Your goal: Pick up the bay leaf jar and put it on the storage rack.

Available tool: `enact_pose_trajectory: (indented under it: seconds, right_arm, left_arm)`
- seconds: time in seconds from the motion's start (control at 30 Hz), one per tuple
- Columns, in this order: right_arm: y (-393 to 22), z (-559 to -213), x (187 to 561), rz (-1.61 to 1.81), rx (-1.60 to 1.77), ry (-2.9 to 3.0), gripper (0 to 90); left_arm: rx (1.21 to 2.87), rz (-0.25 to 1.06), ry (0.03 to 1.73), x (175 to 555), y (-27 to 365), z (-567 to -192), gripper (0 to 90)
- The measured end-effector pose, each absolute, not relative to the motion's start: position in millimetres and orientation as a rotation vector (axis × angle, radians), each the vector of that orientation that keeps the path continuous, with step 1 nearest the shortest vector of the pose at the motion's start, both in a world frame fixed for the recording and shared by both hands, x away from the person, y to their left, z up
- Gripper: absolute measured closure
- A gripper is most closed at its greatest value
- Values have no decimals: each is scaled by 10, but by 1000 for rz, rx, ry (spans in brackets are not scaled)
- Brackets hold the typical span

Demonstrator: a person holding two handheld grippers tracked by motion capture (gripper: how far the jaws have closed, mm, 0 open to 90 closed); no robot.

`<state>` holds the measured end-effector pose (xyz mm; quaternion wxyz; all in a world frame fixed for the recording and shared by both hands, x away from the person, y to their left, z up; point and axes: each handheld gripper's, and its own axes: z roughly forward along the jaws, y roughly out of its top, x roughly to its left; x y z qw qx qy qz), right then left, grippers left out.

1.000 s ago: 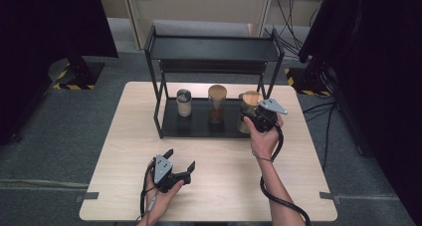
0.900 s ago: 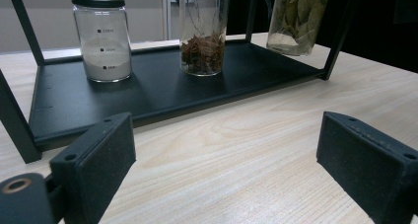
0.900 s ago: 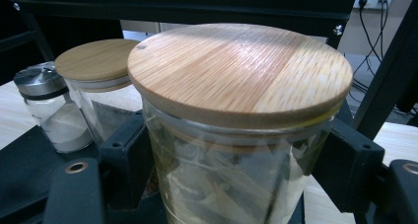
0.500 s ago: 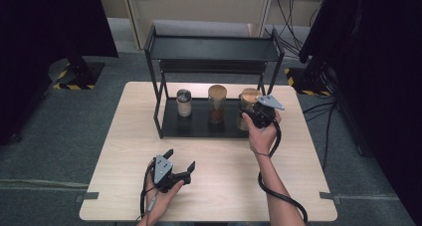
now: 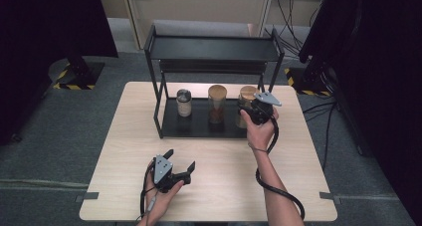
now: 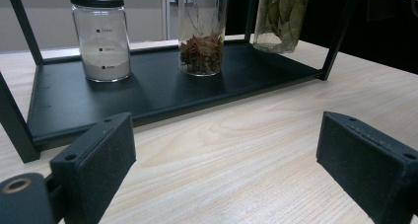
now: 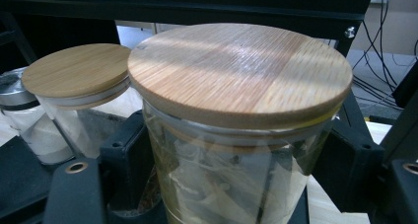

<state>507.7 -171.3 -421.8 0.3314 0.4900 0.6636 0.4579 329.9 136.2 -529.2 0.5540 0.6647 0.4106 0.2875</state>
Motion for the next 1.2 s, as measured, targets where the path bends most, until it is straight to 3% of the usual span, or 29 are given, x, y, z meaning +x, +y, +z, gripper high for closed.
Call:
enact_pose_trajectory:
  seconds: [1.2]
  right_arm:
    - [-1739, -4223, 5353, 1167, 1328, 1721, 253]
  left_arm:
    - [1575, 683, 962, 3291, 1351, -5292, 73]
